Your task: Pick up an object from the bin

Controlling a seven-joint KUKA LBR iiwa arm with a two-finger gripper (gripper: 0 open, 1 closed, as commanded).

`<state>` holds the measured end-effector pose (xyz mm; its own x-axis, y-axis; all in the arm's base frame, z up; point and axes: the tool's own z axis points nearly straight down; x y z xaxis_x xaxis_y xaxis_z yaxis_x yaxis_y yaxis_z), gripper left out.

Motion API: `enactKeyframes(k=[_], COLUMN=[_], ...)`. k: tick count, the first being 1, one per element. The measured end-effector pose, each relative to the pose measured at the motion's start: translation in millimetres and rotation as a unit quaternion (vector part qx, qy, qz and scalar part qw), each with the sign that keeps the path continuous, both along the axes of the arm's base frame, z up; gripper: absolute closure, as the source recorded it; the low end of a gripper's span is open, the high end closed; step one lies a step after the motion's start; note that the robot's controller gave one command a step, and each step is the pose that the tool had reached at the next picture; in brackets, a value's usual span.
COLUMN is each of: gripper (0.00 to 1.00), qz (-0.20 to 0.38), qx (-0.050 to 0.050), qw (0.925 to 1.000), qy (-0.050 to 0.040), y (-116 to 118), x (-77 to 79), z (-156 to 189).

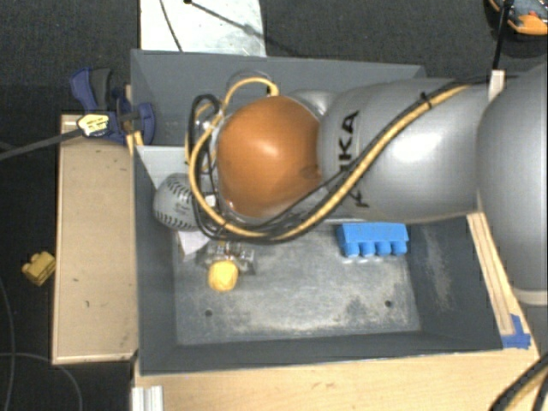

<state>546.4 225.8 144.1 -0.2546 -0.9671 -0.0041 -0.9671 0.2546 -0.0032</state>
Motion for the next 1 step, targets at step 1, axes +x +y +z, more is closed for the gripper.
enactKeyframes(k=[1], gripper=[1.0], qz=[-0.001], qx=[0.0], qw=[1.0], qy=[-0.0008], y=[0.2], x=[0.3], z=[6.1])
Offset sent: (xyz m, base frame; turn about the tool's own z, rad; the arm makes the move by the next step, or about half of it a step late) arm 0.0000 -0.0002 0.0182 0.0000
